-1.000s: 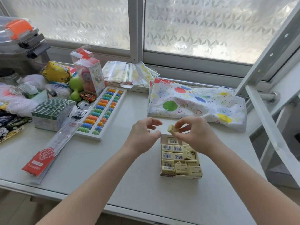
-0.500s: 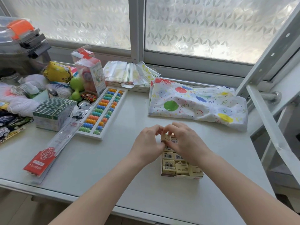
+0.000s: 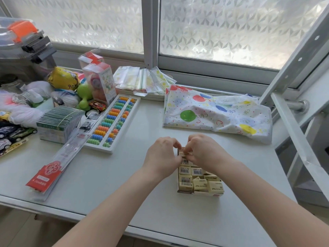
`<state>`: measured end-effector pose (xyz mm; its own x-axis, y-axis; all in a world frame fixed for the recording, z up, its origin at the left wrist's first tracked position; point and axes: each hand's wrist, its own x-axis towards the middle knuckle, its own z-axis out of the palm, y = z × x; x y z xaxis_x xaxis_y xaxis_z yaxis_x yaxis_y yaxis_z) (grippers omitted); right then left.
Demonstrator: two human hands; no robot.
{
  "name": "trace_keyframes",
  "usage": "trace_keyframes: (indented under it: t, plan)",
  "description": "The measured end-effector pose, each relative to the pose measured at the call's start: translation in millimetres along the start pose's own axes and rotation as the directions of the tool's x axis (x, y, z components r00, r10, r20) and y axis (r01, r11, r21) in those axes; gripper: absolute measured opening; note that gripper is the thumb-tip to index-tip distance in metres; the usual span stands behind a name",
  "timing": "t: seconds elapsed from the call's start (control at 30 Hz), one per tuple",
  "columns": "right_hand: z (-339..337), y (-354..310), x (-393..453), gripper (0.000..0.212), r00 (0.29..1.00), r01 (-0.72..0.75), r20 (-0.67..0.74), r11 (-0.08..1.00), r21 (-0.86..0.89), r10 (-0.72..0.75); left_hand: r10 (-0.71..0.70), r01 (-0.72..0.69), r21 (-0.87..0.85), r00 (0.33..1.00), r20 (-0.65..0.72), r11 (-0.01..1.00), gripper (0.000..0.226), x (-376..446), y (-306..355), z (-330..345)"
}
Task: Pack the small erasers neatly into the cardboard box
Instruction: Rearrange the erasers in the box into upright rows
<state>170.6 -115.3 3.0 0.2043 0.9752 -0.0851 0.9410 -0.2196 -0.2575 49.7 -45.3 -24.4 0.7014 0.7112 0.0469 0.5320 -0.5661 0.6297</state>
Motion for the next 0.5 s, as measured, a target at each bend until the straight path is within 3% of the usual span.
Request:
trace_keyframes:
  t: [0.13, 0.23, 0.37, 0.5]
  plan:
    - [-3, 5, -6, 0.02, 0.999, -0.002, 0.035, 0.999, 0.046, 0.0, 0.015, -0.015, 0.055, 1.0, 0.007, 0.998, 0.018, 0, 2, 0]
    - [-12, 16, -9, 0.017, 0.996, -0.066, -0.045, 0.993, 0.101, 0.071, 0.074, -0.076, 0.108, 0.997, 0.016, 0.991, 0.019, 2, 5, -1]
    - [-20, 27, -9, 0.014, 0.99, -0.14, 0.016, 0.99, -0.031, 0.141, 0.188, -0.207, 0.187, 0.976, 0.114, 0.96, 0.02, 10, 11, -6]
    - [-17, 21, -3, 0.016, 0.987, -0.102, 0.105, 0.981, -0.163, 0.12, 0.213, -0.276, 0.253, 0.945, 0.25, 0.927, 0.021, 21, 13, -11]
